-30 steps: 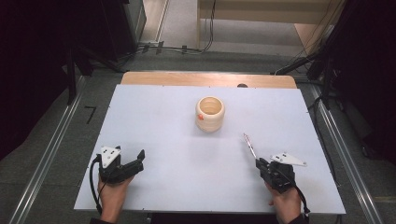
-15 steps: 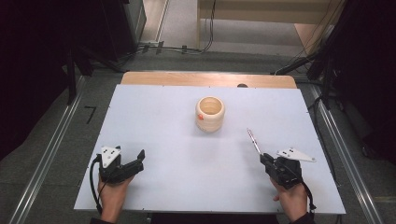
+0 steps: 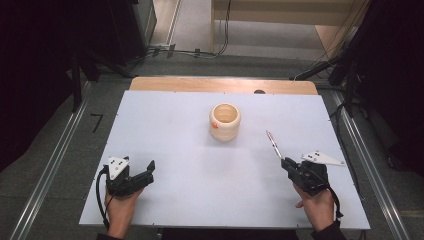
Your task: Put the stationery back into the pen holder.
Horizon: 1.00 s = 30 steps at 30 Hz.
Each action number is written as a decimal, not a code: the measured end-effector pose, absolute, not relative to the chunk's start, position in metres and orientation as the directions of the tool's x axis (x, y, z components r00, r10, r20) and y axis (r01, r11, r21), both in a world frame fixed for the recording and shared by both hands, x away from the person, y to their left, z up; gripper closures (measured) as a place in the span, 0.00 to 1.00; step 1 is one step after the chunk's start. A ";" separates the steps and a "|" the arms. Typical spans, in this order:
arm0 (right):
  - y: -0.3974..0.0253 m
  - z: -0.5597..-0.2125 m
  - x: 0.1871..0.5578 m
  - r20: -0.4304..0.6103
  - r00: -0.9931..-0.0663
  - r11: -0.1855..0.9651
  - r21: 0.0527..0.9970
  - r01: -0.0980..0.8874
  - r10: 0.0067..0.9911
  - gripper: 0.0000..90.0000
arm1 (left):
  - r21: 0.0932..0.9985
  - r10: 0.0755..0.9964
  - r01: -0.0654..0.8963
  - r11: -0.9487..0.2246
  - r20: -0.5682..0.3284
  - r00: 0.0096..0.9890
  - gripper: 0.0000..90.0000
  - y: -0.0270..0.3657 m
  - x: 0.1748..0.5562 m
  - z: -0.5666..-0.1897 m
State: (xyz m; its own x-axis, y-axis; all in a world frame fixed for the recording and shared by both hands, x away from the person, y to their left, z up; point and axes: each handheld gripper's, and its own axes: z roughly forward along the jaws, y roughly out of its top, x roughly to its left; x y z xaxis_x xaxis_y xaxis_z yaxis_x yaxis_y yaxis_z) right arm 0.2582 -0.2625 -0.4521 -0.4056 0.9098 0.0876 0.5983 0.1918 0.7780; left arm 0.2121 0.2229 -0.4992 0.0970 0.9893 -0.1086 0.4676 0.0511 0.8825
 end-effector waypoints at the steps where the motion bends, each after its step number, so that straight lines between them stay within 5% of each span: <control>1: -0.262 -0.451 0.259 0.088 -0.404 0.191 0.778 0.598 0.910 0.88 | 0.882 0.989 0.468 0.052 -0.109 0.096 0.14 0.223 0.212 -0.499; 30: -0.246 -0.418 0.278 0.075 -0.517 0.267 0.788 0.555 0.853 0.88 | 0.879 0.990 0.473 0.054 -0.110 0.092 0.14 0.224 0.212 -0.499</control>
